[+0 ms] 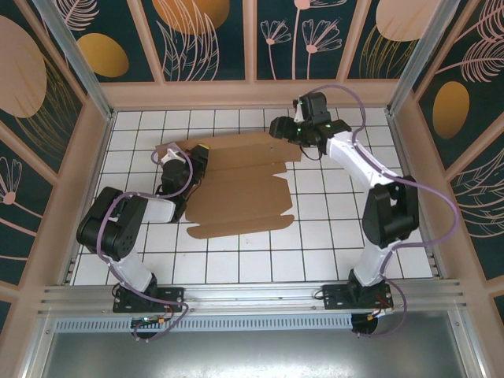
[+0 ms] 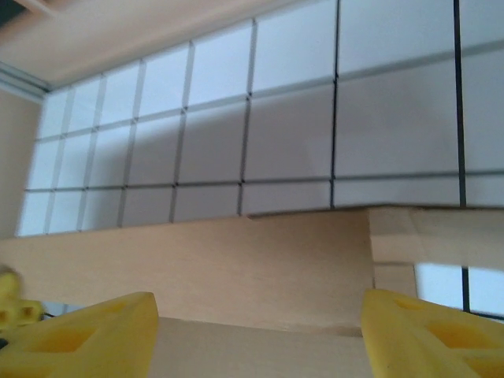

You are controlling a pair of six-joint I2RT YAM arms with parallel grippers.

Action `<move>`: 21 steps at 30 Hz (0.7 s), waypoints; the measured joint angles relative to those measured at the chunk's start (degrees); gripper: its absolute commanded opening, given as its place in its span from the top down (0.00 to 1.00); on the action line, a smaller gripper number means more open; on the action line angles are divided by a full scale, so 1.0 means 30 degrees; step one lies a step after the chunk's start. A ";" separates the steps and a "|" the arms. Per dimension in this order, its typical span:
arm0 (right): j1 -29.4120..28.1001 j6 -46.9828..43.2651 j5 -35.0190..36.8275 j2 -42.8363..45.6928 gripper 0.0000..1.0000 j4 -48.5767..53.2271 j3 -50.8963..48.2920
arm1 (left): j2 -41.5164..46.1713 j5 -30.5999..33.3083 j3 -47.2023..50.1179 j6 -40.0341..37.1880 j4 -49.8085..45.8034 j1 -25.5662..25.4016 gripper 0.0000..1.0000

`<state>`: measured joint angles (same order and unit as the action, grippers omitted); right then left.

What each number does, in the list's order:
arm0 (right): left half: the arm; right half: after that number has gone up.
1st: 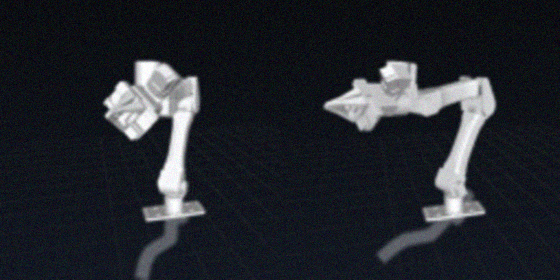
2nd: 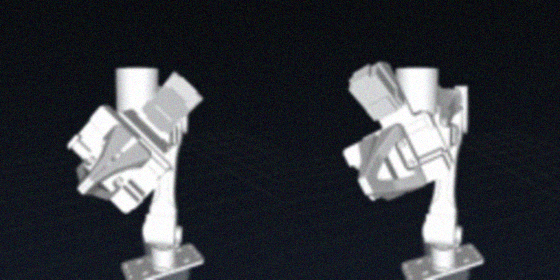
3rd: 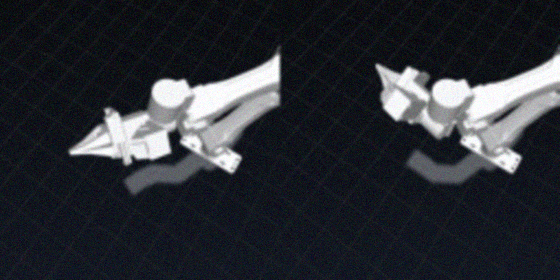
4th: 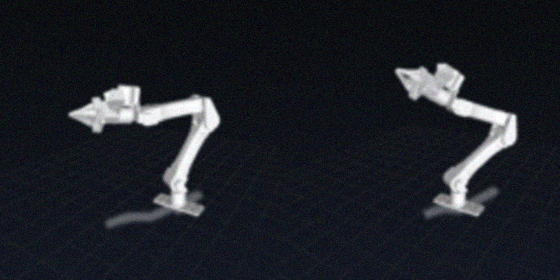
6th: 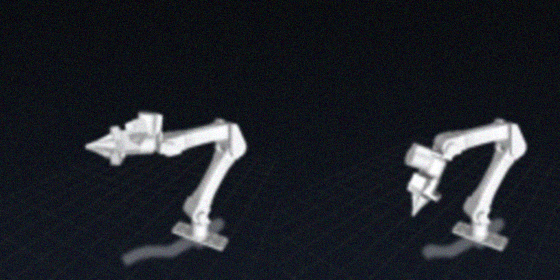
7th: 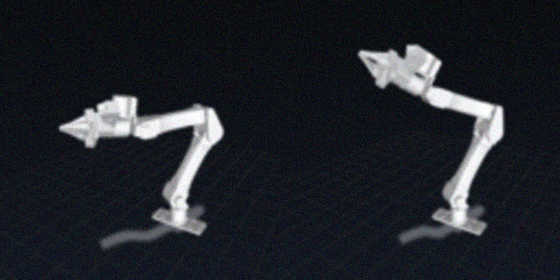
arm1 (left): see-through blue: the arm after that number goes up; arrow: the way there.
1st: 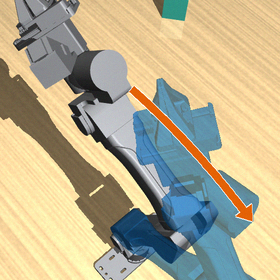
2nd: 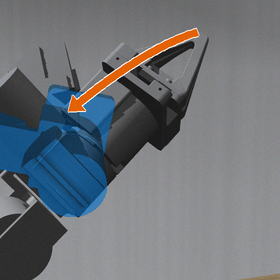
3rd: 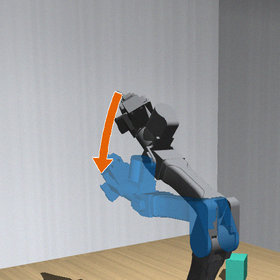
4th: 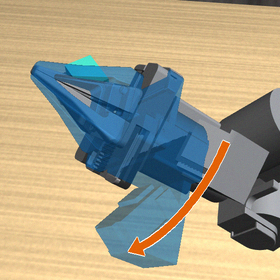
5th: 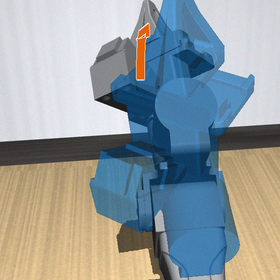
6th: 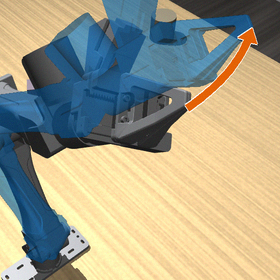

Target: Fold the paper box

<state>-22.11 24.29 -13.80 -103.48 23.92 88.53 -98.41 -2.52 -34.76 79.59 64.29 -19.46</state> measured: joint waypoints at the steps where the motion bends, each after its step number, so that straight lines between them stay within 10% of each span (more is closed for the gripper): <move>1: 0.0000 -0.0007 -0.0029 -0.0401 0.31 0.0204 0.0109 | 0.0000 -0.0015 0.0000 0.0000 0.0000 0.0000 0.95; 21: 0.0379 0.1027 -0.3927 -0.2455 0.31 -0.0321 0.0903 | -0.0379 -0.0175 0.0007 0.0350 0.0634 0.0226 0.96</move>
<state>-20.97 27.38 -25.58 -110.85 22.96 91.24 -99.55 -3.05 -34.74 80.64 66.19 -18.79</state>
